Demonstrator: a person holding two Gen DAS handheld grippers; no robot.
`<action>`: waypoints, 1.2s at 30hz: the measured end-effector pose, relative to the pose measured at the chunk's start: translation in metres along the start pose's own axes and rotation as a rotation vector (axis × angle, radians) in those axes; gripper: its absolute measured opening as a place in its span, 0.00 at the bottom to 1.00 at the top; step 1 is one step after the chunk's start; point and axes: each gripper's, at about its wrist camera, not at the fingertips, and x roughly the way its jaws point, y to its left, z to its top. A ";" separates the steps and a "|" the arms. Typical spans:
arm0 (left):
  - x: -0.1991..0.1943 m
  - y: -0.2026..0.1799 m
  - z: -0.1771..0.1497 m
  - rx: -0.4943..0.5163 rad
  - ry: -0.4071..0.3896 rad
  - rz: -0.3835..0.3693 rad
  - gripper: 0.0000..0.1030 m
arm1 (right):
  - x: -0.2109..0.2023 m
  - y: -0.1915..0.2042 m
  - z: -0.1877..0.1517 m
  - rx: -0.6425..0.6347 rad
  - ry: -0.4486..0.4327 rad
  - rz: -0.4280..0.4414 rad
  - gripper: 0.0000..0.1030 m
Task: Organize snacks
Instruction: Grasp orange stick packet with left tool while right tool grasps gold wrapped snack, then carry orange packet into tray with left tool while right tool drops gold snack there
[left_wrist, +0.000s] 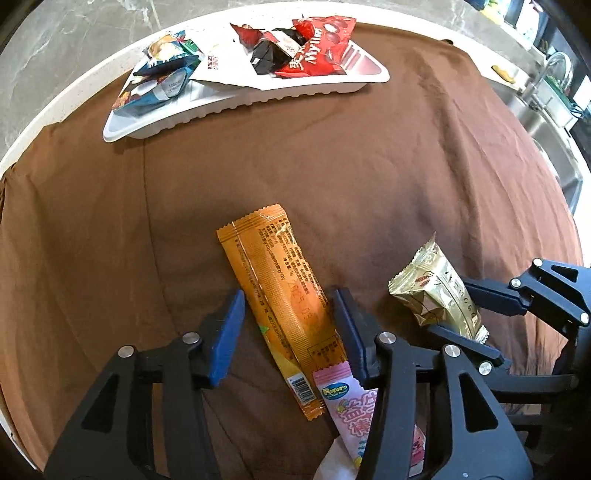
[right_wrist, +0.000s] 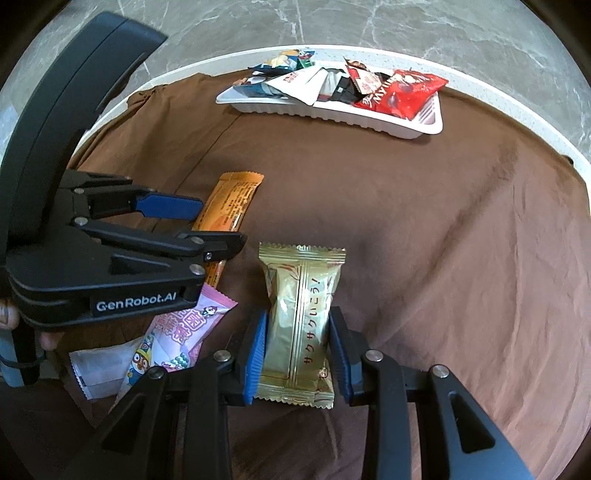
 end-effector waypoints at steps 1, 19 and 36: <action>0.000 0.000 0.000 0.009 0.000 0.000 0.43 | 0.000 0.001 0.000 -0.008 -0.001 -0.006 0.34; -0.018 0.035 0.003 -0.048 -0.027 -0.046 0.23 | -0.019 -0.028 0.012 0.112 -0.054 0.088 0.33; -0.060 0.086 0.063 -0.124 -0.132 -0.099 0.23 | -0.022 -0.060 0.064 0.227 -0.096 0.147 0.33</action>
